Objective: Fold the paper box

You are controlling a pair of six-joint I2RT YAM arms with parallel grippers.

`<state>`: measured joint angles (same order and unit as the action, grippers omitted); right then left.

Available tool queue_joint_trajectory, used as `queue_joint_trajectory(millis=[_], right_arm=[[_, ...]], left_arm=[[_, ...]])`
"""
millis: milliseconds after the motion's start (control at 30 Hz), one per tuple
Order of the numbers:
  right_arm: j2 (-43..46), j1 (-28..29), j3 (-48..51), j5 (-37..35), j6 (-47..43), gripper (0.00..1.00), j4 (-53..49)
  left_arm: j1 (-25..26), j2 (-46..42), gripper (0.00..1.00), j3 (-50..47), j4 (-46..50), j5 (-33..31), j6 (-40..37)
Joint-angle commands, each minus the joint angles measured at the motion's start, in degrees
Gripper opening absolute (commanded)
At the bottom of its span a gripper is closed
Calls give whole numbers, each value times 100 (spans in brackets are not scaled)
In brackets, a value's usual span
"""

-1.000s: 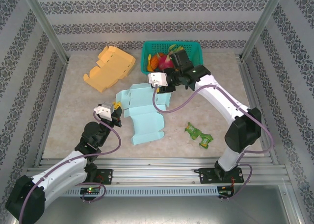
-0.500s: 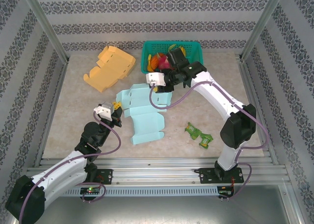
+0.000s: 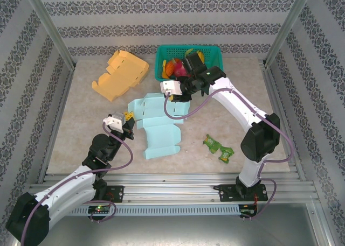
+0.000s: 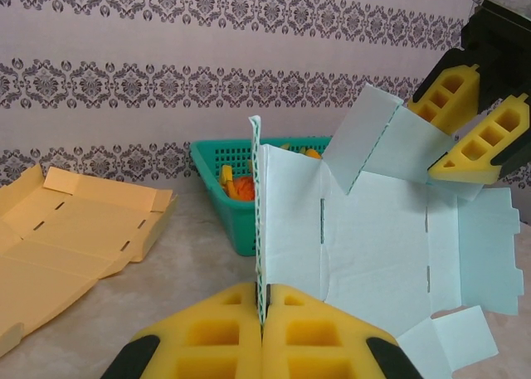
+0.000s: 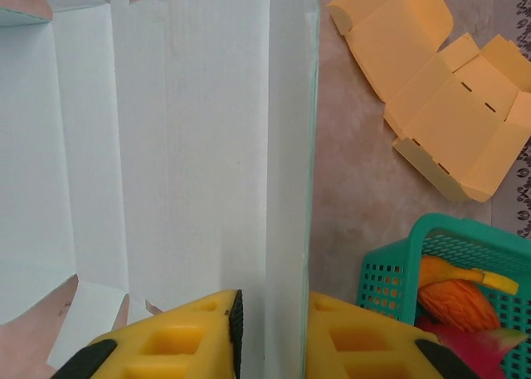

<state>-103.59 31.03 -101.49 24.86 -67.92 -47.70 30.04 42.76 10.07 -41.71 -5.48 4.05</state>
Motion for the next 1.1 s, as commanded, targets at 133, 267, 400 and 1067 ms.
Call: queue_joint_trajectory(millis=[133,267,400,1067], right_arm=[[-47,69,-114,50,-118,16,-218],[-21,75,-101,1,-175,10,-247],[-6,78,-141,-70,-231,0,-355],[-92,176,-369,-1888,1410,0,-595]], left_arm=[[46,-5,0,-49,-384,82,-10],[49,-6,0,-49,-386,76,8],[51,-6,0,-28,-347,108,30],[53,-1315,54,1114,2756,238,1887]])
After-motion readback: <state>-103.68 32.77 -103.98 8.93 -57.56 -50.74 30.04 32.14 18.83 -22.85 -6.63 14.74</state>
